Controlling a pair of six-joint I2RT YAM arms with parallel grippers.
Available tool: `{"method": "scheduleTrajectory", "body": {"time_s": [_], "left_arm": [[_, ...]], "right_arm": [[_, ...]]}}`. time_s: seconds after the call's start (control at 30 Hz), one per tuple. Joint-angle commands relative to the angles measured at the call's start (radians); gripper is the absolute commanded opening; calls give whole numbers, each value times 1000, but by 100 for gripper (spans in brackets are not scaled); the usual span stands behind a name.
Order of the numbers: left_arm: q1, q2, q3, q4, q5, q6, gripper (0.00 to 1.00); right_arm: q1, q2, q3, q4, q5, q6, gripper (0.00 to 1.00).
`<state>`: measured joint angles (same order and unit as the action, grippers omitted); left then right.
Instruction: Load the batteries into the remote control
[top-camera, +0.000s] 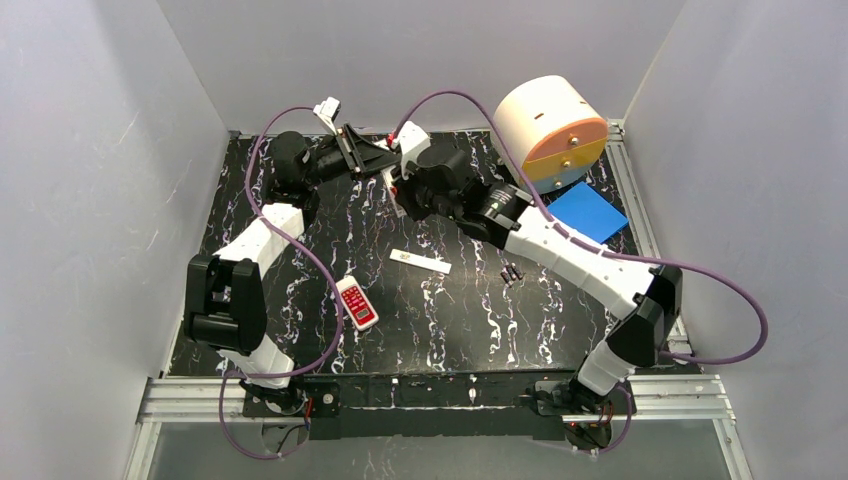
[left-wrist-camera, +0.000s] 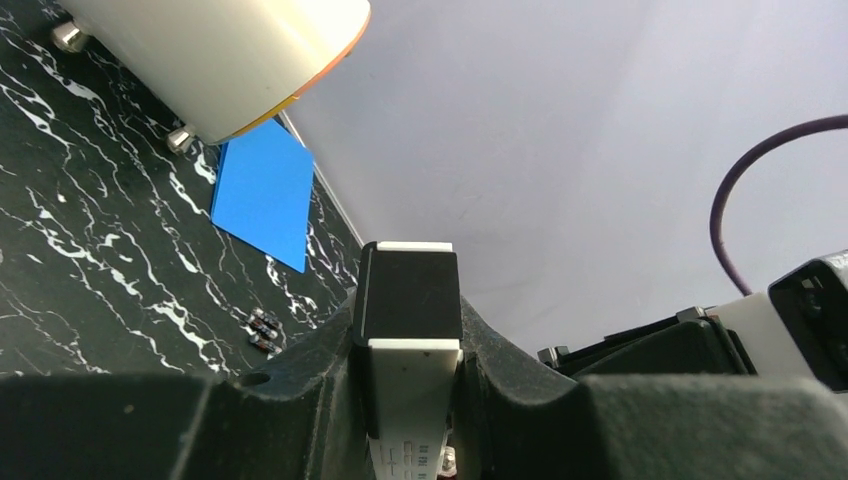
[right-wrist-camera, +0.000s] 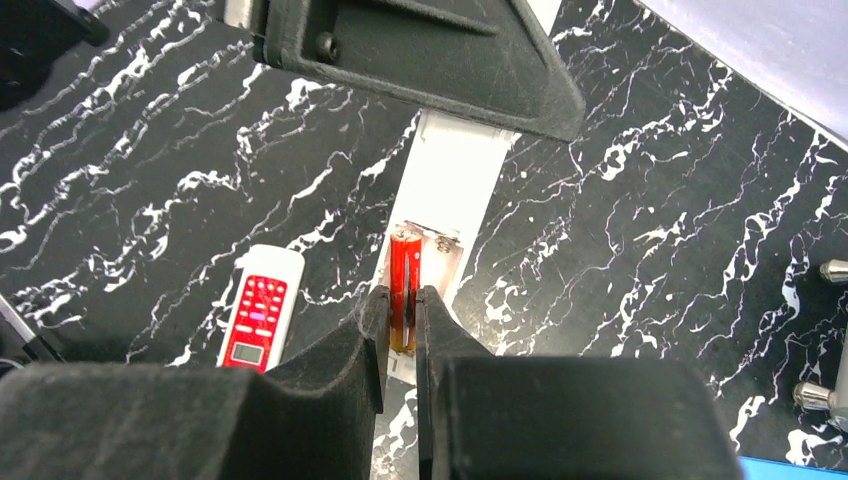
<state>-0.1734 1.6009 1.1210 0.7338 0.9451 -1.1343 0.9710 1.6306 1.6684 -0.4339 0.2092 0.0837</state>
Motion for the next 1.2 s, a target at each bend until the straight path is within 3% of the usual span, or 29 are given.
{"method": "scheduleTrajectory", "body": {"time_s": [0.0, 0.57, 1.0, 1.17], "left_arm": [[-5, -38, 32, 35, -9, -69, 0], [-6, -52, 13, 63, -50, -146, 0], [-6, -53, -8, 182, -86, -221, 0], [-6, -38, 6, 204, -84, -248, 0]], "right_arm": [[2, -82, -44, 164, 17, 26, 17], [3, -122, -146, 337, 24, 93, 19], [2, -108, -168, 347, 82, 87, 20], [2, -100, -170, 346, 65, 93, 30]]}}
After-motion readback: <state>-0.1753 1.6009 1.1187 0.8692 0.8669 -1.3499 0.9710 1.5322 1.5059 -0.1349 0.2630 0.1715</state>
